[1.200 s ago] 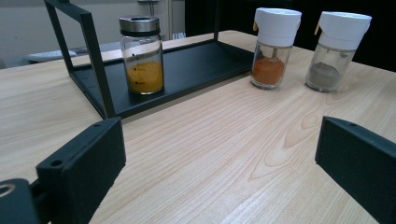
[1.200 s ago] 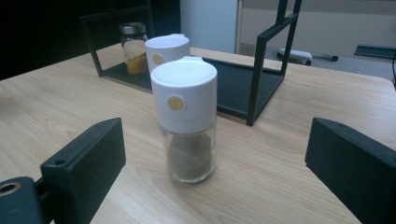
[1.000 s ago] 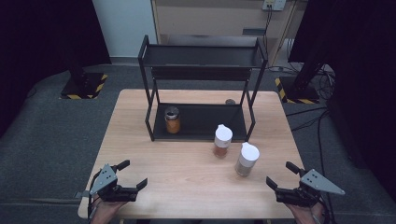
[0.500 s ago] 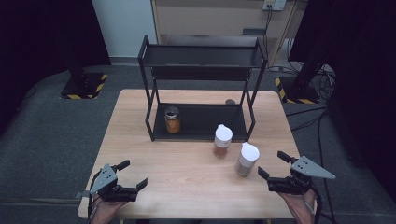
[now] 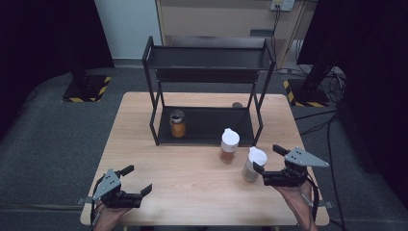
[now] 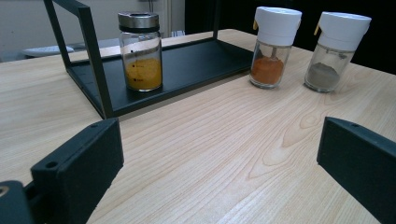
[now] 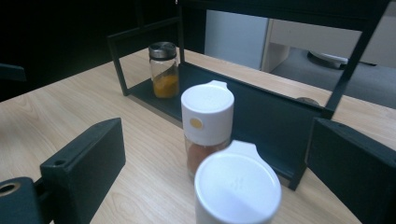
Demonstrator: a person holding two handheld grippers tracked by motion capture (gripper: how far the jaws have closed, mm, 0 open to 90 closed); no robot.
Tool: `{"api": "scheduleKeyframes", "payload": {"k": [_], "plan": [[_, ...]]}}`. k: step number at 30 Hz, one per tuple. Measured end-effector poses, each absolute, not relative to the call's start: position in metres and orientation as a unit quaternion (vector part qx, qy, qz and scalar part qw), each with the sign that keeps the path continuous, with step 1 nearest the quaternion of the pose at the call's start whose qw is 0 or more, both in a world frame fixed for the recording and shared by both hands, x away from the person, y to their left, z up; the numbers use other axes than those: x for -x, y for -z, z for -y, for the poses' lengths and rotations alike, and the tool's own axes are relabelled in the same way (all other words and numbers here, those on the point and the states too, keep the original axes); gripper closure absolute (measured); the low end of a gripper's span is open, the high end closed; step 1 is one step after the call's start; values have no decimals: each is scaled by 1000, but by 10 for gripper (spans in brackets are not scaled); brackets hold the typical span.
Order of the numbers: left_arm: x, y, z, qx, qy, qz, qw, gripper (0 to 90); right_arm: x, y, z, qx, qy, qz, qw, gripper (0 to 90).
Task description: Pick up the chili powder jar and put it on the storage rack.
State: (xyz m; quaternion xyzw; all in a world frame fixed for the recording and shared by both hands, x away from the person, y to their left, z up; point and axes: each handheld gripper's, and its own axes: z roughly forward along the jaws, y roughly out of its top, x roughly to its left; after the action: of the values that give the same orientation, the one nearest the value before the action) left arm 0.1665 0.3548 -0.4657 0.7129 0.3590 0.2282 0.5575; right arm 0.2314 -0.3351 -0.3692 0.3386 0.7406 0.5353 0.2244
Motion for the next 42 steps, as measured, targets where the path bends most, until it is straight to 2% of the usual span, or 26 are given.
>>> {"api": "scheduleKeyframes", "payload": {"k": [27,42], "plan": [[-167,467,-356,-711,-225,-357,562,0,-286,350,282,-357,-508,-761,187,49],[-167,467,-356,-711,-225,-356,563,0,-319,334,251,-373,-454,-791,170,56]]}}
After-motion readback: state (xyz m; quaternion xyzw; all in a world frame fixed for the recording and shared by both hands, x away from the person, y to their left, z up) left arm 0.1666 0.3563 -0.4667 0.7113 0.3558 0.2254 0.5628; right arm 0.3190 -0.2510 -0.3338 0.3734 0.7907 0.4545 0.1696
